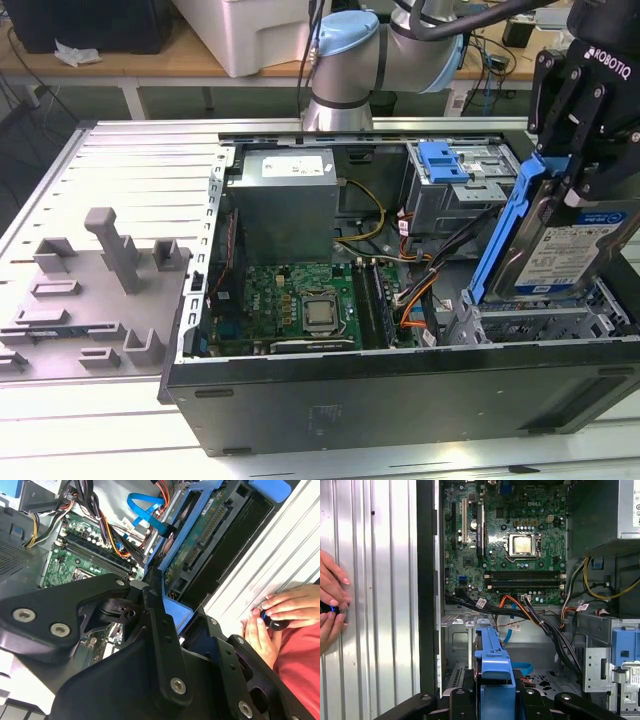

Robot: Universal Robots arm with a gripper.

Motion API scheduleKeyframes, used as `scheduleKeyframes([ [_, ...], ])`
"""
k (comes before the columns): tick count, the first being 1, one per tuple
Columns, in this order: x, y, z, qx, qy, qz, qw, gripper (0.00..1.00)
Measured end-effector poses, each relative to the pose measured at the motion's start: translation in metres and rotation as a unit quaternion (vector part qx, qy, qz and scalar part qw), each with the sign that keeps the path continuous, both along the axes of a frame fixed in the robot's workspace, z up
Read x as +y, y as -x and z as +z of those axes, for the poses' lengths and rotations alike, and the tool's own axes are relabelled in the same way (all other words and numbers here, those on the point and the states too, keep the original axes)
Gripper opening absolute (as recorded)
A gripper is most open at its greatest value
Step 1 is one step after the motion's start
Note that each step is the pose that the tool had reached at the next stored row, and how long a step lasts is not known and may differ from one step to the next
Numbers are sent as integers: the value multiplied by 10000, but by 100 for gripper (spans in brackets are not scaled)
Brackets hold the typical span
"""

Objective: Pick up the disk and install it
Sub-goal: 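Insert the disk into the insertion slot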

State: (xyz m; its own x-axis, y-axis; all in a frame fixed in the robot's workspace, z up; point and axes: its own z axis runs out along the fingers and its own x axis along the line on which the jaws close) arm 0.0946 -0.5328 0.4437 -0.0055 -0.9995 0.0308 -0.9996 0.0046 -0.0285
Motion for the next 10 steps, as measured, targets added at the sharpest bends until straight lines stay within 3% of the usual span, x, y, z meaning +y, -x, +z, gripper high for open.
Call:
scheduleKeyframes([
  [10,0,0,-23,0,0,0,10000,36],
])
